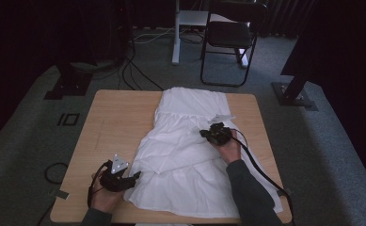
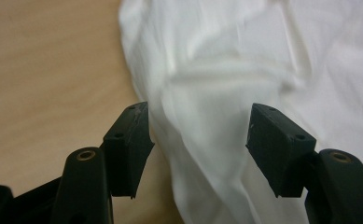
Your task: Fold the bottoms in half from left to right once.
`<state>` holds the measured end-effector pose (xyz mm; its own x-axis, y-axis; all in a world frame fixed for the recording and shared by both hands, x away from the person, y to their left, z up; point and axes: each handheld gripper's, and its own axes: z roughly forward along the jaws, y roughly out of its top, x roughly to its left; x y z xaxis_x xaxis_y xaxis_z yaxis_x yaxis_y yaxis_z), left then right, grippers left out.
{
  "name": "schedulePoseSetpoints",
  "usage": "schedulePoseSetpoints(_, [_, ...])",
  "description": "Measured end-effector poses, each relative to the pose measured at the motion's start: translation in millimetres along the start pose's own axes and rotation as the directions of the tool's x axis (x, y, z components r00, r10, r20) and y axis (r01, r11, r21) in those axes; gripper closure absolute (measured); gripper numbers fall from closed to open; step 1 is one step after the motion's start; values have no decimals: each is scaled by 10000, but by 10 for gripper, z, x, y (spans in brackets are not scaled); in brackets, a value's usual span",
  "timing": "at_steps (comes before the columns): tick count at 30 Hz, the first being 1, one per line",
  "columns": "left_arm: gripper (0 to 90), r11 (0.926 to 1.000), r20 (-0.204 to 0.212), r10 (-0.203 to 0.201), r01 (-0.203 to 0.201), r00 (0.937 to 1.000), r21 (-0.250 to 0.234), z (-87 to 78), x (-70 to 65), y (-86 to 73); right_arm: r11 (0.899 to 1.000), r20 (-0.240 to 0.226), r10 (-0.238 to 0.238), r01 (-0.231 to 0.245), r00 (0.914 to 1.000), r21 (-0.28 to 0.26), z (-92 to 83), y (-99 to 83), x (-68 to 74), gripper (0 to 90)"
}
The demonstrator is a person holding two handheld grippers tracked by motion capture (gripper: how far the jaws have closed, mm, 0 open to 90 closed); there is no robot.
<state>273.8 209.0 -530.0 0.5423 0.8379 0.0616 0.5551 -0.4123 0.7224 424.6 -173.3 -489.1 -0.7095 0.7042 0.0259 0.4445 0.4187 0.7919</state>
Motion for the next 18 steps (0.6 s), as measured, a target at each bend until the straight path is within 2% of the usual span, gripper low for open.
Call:
schedulePoseSetpoints(2, [392,9997,-36,-47,48,10000,222,12,-4,-56,9994,123,-164,168,9998,-293,-237,-69,2,892])
schedulePoseSetpoints(4, [392,9995,-144,-119,123,9998,280,10,-1,-89,9984,239,-106,119,9997,-555,-484,-169,-4,892])
schedulePoseSetpoints(7, [394,9992,-101,-149,153,9998,373,15,-12,-130,9971,487,-87,123,9988,-757,-765,-331,-3,893])
schedulePoseSetpoints(10, [426,9987,1,16,-16,10000,504,15,-50,-178,9953,719,50,20,9974,-964,-1008,-505,0,892])
schedulePoseSetpoints(12, [483,9990,-222,172,-162,9996,419,-16,-75,-192,9931,921,214,-106,9955,-1167,-1163,-626,-3,893])
schedulePoseSetpoints(13, [554,9994,-244,183,-176,9995,309,-36,-78,-195,9915,1007,368,-237,9942,-1276,-1239,-688,-4,892])
schedulePoseSetpoints(15, [683,9999,-61,164,-165,9998,-32,-100,-74,-203,9868,1181,668,-481,9907,-1546,-1394,-818,-15,893])
schedulePoseSetpoints(17, [790,9986,352,194,-176,9992,-500,-178,-70,-217,9819,1325,982,-744,9863,-1739,-1536,-949,-29,893])
schedulePoseSetpoints(18, [810,9973,551,249,-210,9982,-700,-220,-70,-221,9796,1355,1108,-852,9846,-1821,-1601,-1014,-33,893])
